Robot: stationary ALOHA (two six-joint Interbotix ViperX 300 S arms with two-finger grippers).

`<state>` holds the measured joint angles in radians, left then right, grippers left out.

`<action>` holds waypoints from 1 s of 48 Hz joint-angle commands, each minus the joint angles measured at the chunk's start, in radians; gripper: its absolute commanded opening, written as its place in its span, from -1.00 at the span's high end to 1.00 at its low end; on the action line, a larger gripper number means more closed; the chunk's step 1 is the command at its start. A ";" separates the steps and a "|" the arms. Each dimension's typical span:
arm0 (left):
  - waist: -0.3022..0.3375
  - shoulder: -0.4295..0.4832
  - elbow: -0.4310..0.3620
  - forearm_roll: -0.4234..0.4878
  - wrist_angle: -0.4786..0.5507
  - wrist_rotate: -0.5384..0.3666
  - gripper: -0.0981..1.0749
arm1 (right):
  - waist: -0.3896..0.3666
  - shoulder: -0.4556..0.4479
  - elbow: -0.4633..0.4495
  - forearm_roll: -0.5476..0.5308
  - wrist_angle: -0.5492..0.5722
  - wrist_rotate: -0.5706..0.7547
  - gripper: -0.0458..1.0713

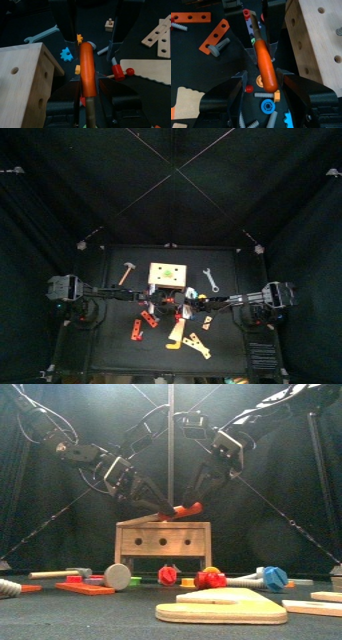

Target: Hand over nail file to right hand

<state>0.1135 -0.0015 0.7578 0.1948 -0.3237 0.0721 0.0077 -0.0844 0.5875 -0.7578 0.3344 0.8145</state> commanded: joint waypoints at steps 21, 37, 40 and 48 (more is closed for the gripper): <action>0.002 -0.014 -0.011 -0.002 -0.032 0.000 -0.09 | -0.015 -0.011 -0.029 0.002 -0.003 0.002 -0.16; 0.002 -0.026 -0.005 -0.025 -0.032 -0.005 -0.39 | -0.015 -0.009 -0.034 0.005 -0.003 0.002 0.01; 0.002 -0.029 -0.002 -0.032 -0.034 -0.002 -0.51 | -0.015 -0.011 -0.034 0.005 -0.003 0.002 0.01; 0.006 -0.055 0.023 -0.035 -0.077 -0.003 -0.78 | -0.015 -0.011 -0.029 0.009 -0.003 0.002 0.01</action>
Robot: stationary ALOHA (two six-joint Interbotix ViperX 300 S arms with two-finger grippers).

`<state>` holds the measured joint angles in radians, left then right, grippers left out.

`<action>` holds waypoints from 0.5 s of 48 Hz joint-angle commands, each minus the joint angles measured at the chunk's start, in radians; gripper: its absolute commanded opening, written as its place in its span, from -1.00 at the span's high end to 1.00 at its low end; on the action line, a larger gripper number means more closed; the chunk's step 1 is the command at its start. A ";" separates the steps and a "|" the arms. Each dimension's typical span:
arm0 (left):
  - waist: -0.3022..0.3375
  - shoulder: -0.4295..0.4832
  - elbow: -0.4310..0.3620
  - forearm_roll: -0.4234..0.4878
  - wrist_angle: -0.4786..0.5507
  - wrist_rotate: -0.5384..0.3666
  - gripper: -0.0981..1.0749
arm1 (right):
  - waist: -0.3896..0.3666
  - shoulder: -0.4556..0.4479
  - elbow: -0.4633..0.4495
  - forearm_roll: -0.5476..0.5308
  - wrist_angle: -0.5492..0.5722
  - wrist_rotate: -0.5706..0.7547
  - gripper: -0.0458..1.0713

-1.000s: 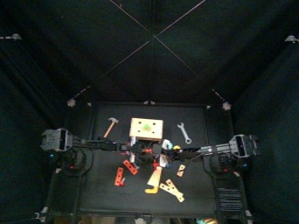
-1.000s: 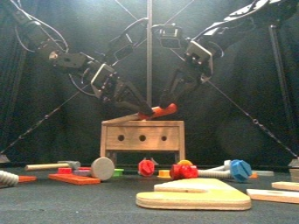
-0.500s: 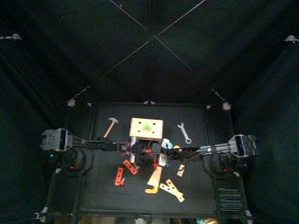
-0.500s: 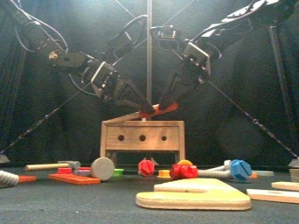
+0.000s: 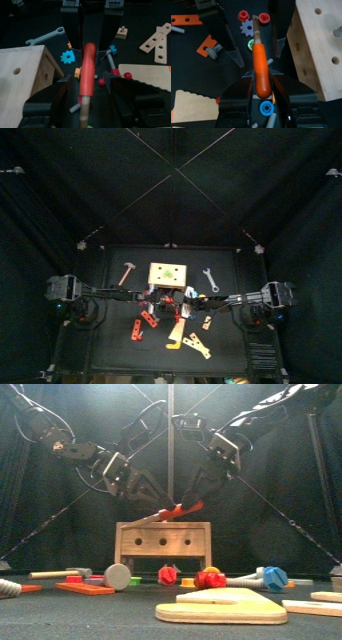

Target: Hand over nail file to right hand

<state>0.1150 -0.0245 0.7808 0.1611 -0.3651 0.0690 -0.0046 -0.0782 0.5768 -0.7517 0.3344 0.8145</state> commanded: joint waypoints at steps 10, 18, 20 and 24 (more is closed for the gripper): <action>0.005 -0.077 0.064 -0.003 -0.163 0.000 -0.84 | -0.003 -0.017 -0.017 0.009 -0.003 0.002 0.01; 0.009 -0.087 0.101 -0.021 -0.212 0.000 -0.84 | -0.003 -0.018 -0.020 0.009 -0.003 0.003 0.01; 0.009 -0.087 0.104 -0.026 -0.212 0.002 -0.84 | -0.003 -0.018 -0.023 0.012 -0.003 0.005 0.01; 0.011 -0.094 0.114 -0.031 -0.216 0.002 -0.84 | -0.003 -0.018 -0.031 0.038 0.003 0.005 0.01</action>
<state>0.1212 -0.0982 0.8989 0.1350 -0.5660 0.0690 -0.0046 -0.0782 0.5752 -0.7286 0.3359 0.8176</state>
